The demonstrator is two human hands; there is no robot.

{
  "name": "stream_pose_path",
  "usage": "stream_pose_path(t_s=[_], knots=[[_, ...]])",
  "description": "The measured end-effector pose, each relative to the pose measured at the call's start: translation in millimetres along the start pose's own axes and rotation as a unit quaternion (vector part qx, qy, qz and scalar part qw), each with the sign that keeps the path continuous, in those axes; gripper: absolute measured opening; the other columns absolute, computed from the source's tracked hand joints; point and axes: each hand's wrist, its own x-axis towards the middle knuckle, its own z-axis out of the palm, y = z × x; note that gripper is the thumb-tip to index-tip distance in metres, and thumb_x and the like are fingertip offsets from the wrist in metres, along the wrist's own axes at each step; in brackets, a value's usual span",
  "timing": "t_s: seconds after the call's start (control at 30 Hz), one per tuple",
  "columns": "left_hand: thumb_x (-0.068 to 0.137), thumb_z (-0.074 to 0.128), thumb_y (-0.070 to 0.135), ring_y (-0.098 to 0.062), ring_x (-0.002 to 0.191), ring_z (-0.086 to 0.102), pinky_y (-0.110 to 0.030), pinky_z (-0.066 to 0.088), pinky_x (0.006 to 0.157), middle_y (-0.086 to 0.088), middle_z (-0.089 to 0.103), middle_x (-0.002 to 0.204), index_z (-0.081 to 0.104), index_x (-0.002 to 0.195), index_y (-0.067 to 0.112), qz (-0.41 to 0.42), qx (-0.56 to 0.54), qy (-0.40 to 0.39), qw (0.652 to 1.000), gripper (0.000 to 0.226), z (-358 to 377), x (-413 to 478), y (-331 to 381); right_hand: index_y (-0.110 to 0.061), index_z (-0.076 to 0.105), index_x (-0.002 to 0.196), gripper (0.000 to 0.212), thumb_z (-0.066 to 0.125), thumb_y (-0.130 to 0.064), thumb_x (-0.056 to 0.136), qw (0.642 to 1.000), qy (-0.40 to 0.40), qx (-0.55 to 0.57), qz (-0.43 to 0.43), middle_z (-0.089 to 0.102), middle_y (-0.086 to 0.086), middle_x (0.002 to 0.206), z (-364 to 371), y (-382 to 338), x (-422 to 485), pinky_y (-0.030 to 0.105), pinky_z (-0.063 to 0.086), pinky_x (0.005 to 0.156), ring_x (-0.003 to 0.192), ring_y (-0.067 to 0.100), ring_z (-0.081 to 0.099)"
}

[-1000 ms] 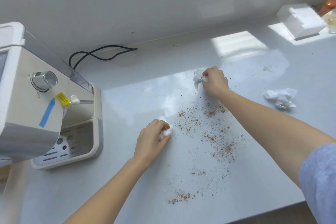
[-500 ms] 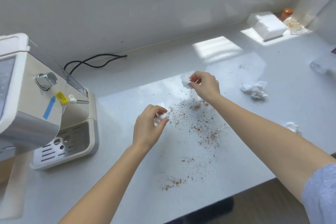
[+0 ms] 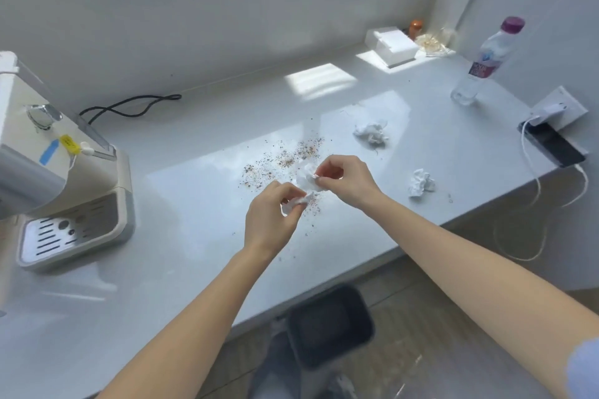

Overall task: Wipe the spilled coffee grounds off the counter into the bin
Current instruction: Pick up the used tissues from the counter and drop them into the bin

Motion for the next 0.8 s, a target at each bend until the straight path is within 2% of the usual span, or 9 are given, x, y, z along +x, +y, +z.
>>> stream_pose_path(t_s=[0.13, 0.27, 0.4, 0.5, 0.57, 0.67, 0.73, 0.8], knots=[[0.081, 0.070, 0.019, -0.015, 0.078, 0.059, -0.036, 0.050, 0.073, 0.002, 0.065, 0.087, 0.070, 0.089, 0.019, -0.001, -0.011, -0.026, 1.000, 0.007, 30.8, -30.3, 20.1, -0.026, 0.065, 0.069, 0.012, 0.071, -0.017, 0.074, 1.000, 0.001, 0.005, 0.012, 0.066, -0.008, 0.069, -12.5, 22.8, -39.1, 0.040, 0.053, 0.080, 0.069, 0.012, 0.060], [0.084, 0.066, 0.025, -0.013, 0.080, 0.059, -0.036, 0.050, 0.073, 0.006, 0.066, 0.087, 0.068, 0.089, 0.023, 0.005, -0.026, -0.083, 0.996, 0.006, 63.6, -68.6, 27.5, -0.020, 0.066, 0.072, 0.010, 0.068, -0.011, 0.074, 0.999, -0.027, 0.003, 0.036, 0.067, 0.000, 0.072, -23.0, 55.7, -80.2, 0.037, 0.052, 0.073, 0.066, 0.012, 0.058], [0.082, 0.062, 0.028, -0.008, 0.084, 0.057, -0.029, 0.047, 0.072, 0.013, 0.067, 0.093, 0.067, 0.094, 0.031, 0.004, 0.003, -0.174, 0.985, 0.013, 93.7, -117.3, 22.3, -0.029, 0.060, 0.065, 0.019, 0.067, -0.014, 0.074, 0.989, -0.104, -0.065, 0.081, 0.066, -0.005, 0.074, -21.1, 93.0, -118.5, 0.036, 0.052, 0.074, 0.071, 0.011, 0.059], [0.081, 0.057, 0.035, -0.002, 0.081, 0.059, -0.017, 0.041, 0.065, 0.021, 0.067, 0.086, 0.059, 0.094, 0.037, -0.044, 0.036, -0.232, 0.971, 0.014, 107.5, -142.9, 8.9, -0.029, 0.059, 0.068, 0.014, 0.067, -0.020, 0.076, 0.979, -0.136, -0.088, 0.121, 0.063, -0.008, 0.077, -7.9, 124.6, -136.5, 0.035, 0.053, 0.076, 0.077, 0.012, 0.060], [0.079, 0.056, 0.041, -0.001, 0.074, 0.059, -0.021, 0.040, 0.061, 0.021, 0.067, 0.077, 0.053, 0.087, 0.036, -0.089, 0.048, -0.258, 0.961, 0.010, 116.4, -152.7, -6.6, -0.030, 0.058, 0.069, 0.015, 0.064, -0.020, 0.078, 0.975, -0.128, -0.084, 0.163, 0.061, -0.013, 0.076, 6.7, 147.6, -143.6, 0.034, 0.053, 0.075, 0.079, 0.012, 0.061], [0.078, 0.056, 0.047, 0.001, 0.066, 0.058, -0.025, 0.045, 0.062, 0.022, 0.068, 0.071, 0.050, 0.078, 0.031, -0.150, 0.053, -0.283, 0.946, 0.017, 132.6, -165.2, -40.1, -0.034, 0.055, 0.067, 0.017, 0.060, -0.021, 0.079, 0.965, -0.090, -0.070, 0.235, 0.061, -0.015, 0.077, 39.0, 188.5, -153.9, 0.029, 0.049, 0.072, 0.083, 0.013, 0.061], [0.079, 0.056, 0.045, 0.002, 0.064, 0.058, -0.025, 0.046, 0.062, 0.025, 0.067, 0.069, 0.051, 0.077, 0.031, -0.179, 0.064, -0.295, 0.936, 0.015, 145.1, -170.6, -64.8, -0.034, 0.055, 0.070, 0.016, 0.057, -0.021, 0.080, 0.956, -0.071, -0.060, 0.278, 0.062, -0.012, 0.083, 63.2, 218.5, -160.8, 0.030, 0.048, 0.074, 0.086, 0.017, 0.062], [0.082, 0.056, 0.042, 0.000, 0.066, 0.059, -0.028, 0.047, 0.065, 0.018, 0.067, 0.068, 0.053, 0.081, 0.029, -0.195, 0.084, -0.306, 0.928, 0.013, 158.1, -173.3, -87.3, -0.032, 0.058, 0.075, 0.014, 0.056, -0.020, 0.082, 0.948, -0.058, -0.055, 0.309, 0.065, -0.007, 0.090, 84.5, 245.3, -164.8, 0.031, 0.049, 0.076, 0.089, 0.020, 0.062]])
